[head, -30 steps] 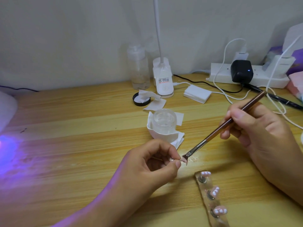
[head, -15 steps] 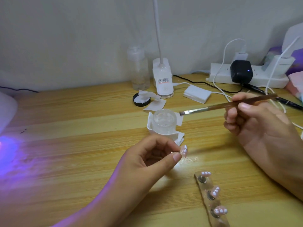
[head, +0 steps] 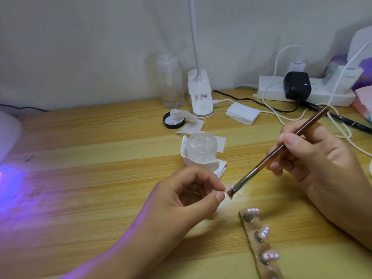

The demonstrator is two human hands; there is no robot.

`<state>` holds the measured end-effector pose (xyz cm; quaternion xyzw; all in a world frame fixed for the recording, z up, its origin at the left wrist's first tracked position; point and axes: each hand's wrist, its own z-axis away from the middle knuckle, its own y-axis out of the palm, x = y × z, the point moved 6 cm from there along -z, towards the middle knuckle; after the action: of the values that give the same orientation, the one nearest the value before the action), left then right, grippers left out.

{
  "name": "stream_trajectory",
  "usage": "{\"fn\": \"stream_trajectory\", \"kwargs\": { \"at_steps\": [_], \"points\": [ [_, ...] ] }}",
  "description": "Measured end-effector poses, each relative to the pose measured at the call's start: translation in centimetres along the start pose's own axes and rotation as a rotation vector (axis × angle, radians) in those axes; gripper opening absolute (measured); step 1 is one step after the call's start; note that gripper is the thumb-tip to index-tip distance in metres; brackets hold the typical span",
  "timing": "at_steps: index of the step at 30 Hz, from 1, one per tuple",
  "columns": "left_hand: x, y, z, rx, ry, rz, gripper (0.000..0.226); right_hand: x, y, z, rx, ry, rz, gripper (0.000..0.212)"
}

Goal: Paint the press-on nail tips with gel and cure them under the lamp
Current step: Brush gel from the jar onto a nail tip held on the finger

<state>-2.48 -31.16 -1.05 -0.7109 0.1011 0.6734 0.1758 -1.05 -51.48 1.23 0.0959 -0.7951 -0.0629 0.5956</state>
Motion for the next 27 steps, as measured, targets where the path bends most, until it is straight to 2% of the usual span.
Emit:
{"fn": "stream_trajectory", "kwargs": {
  "at_steps": [3,8,15,18,21,27],
  "points": [
    [0.03,0.04,-0.02,0.003,0.01,-0.007,0.012,0.02,-0.07,0.09,-0.025,-0.016,0.014,0.028],
    [0.14,0.02,0.01,0.003,0.011,-0.007,0.014,0.21,-0.61,-0.07,-0.094,-0.055,0.022,0.013],
    [0.1,0.06,-0.02,0.006,0.006,-0.018,0.009,-0.01,0.22,0.06,0.002,0.0,0.016,0.027],
    [0.21,0.06,0.01,0.006,-0.002,-0.017,0.005,0.03,-0.19,-0.01,-0.063,-0.03,0.042,0.015],
    [0.26,0.08,0.06,0.012,0.0,-0.005,0.013,0.15,-0.57,-0.09,-0.101,-0.055,0.021,0.007],
    [0.26,-0.03,-0.02,0.009,0.002,-0.007,0.014,0.12,0.12,0.01,-0.01,-0.026,0.011,0.023]
  ]
}}
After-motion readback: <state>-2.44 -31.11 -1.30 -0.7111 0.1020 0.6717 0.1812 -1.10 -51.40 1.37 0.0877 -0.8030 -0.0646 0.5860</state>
